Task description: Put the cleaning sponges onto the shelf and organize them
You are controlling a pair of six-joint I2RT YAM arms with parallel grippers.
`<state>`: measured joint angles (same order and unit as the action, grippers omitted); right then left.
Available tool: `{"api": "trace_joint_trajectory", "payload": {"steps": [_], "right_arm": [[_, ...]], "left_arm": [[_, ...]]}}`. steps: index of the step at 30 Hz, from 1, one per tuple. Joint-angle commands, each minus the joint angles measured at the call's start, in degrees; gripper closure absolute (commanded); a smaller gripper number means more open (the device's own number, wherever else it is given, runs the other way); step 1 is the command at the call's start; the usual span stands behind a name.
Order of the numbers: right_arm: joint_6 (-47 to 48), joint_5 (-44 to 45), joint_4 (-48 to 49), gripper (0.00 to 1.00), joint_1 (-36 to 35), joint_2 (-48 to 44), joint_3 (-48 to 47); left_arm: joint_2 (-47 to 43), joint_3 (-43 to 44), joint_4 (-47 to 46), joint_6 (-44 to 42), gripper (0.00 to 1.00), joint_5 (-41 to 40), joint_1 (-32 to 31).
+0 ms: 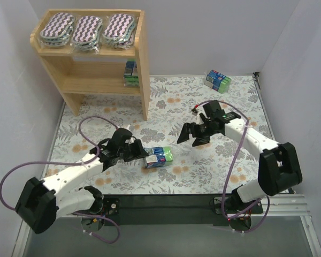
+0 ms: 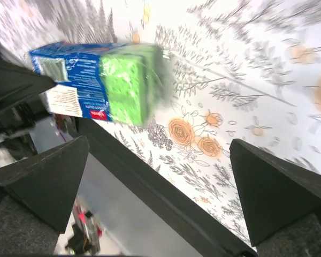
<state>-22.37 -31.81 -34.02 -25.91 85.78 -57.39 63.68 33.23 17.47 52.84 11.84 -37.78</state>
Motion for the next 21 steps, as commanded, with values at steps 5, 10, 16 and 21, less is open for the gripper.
{"api": "trace_joint_trajectory", "payload": {"steps": [5, 10, 16, 21], "right_arm": [[1.8, 2.6, -9.8, 0.01, 10.3, -9.0, -7.6], [3.3, 2.2, -12.7, 0.01, 12.7, -10.0, -9.5], [4.4, 0.9, -13.1, 0.01, 13.5, -9.1, -9.8], [4.5, 0.7, -13.1, 0.01, 13.8, -8.3, -10.6]], "left_arm": [[-21.4, 12.1, 33.8, 20.8, 1.00, -19.4, 2.1], [-31.9, 24.0, 46.7, 34.8, 1.00, -30.5, 2.2], [-34.9, 30.8, 42.6, 34.3, 1.00, -43.7, 2.1], [-34.3, 27.2, 21.9, 29.0, 1.00, -52.2, 2.1]]}}
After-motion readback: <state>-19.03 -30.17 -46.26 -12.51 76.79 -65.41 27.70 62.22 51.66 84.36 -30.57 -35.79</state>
